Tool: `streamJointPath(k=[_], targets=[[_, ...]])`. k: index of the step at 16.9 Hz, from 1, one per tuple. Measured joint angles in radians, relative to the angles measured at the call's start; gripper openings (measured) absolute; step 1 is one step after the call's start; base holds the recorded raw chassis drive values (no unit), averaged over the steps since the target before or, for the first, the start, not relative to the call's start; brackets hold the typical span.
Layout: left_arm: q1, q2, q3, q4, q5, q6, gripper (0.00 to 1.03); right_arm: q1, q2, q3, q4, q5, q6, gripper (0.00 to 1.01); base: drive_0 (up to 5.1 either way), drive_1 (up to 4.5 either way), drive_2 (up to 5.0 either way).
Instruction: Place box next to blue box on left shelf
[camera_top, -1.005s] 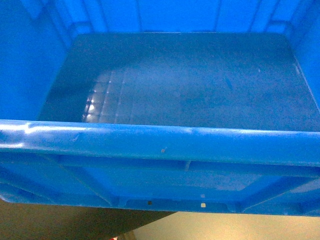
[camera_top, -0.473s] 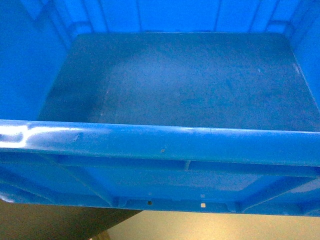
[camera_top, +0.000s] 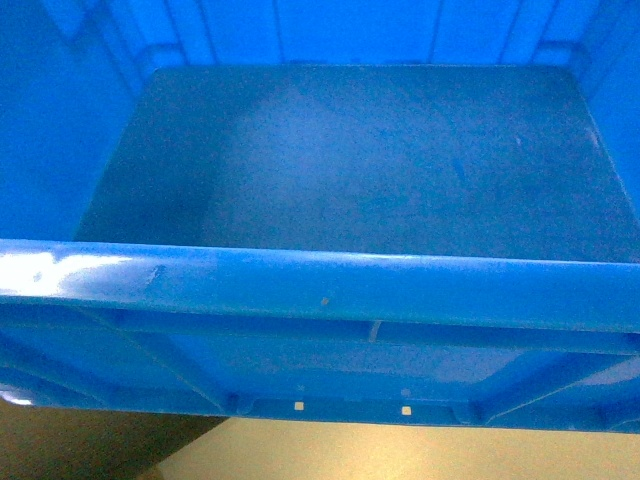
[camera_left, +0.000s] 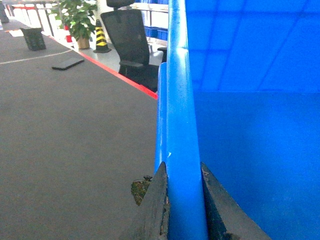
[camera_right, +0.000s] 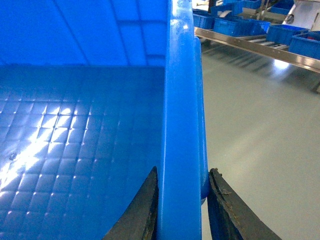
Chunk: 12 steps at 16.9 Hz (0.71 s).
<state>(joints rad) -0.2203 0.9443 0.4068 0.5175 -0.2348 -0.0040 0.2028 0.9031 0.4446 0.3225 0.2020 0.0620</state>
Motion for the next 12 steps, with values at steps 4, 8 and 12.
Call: streamJointPath(k=[4,8,12], targets=[[0.0,0.0,0.0,0.0,0.0,0.0,0.1,0.0,0.0,0.0,0.0,0.0,0.0,0.21,-1.5,-1.49,-1.5],[0.0,0.0,0.0,0.0,0.0,0.001,0.1,0.0,0.0,0.0,0.0,0.0,-0.001,0.21,-1.6,-1.62,-1.6],[0.0,0.0,0.0,0.0,0.0,0.001,0.1,0.0,0.0,0.0,0.0,0.0,-0.002,0.21,-1.5,-1.5,-1.5]])
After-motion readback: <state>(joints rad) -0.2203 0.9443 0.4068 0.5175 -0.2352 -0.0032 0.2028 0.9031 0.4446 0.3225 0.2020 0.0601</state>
